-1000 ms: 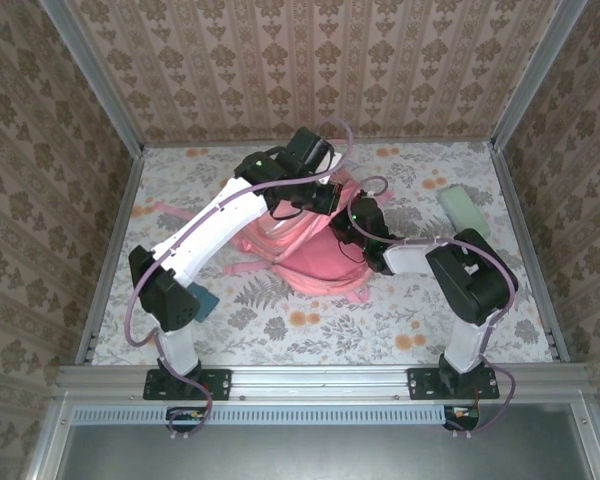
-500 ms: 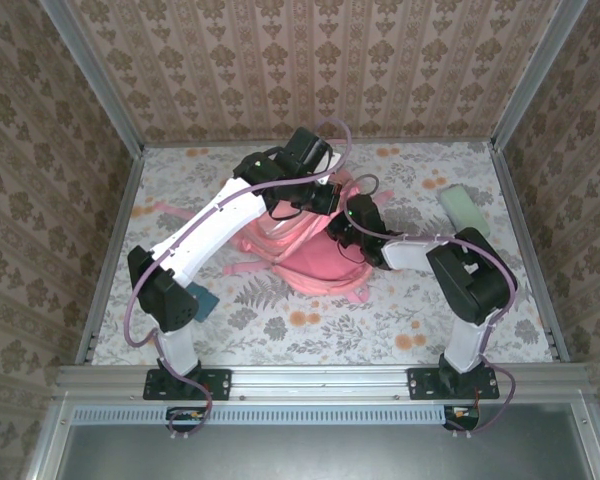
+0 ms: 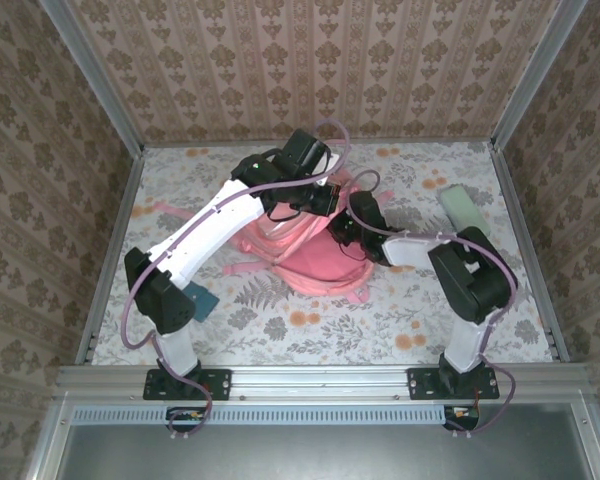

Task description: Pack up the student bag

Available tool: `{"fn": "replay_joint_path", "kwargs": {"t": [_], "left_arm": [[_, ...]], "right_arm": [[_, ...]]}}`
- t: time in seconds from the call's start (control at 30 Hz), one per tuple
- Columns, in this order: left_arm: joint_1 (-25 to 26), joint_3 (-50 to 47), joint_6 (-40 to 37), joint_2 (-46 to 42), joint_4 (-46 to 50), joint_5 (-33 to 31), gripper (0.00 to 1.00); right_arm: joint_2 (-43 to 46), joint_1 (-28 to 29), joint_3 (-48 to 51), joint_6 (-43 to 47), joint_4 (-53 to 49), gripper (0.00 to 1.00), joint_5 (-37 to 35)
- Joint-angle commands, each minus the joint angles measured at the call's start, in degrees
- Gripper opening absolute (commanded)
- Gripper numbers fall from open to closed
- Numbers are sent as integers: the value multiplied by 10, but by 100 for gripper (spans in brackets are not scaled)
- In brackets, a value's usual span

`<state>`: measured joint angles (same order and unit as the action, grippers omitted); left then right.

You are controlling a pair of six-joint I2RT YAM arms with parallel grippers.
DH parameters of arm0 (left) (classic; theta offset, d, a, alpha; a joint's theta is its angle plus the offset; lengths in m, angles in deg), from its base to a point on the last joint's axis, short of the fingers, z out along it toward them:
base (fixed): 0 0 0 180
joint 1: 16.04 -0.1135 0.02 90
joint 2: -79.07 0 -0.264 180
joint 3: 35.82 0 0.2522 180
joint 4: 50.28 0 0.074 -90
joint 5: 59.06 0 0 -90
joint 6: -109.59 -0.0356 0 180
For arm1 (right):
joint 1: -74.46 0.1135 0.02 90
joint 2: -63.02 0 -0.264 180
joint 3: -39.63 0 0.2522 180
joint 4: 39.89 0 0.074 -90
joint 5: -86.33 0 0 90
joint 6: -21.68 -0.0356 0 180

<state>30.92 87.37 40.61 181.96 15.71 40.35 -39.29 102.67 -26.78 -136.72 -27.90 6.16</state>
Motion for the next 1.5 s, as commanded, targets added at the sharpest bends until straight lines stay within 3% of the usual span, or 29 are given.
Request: {"fn": "replay_joint_path", "kwargs": {"t": [0.0,0.2,0.4,0.57,0.6,0.67,0.97,1.33,1.47], "left_arm": [[-7,0,5,-39,-31,12,0],[-17,-11,5,-46,-34,11,0],[-30,-37,11,-67,-49,13,0],[-36,-56,10,-81,-61,22,0],[-37,-62,9,-85,-64,26,0],[-37,-71,10,-91,-70,32,0],[-37,-114,18,-117,-102,57,0],[-37,-148,42,-128,-139,91,0],[-36,-153,48,-127,-145,94,0]], "right_arm": [[84,-4,25,67,-64,52,-21],[207,-3,48,172,-219,55,-46],[362,-8,86,268,-348,60,-127],[434,-37,84,355,-439,94,-230],[440,-49,83,367,-446,99,-242],[441,-86,83,381,-445,100,-238],[328,-245,32,390,-435,100,-241],[83,-383,-166,415,-473,100,-178],[8,-425,-237,418,-487,100,-111]]}}
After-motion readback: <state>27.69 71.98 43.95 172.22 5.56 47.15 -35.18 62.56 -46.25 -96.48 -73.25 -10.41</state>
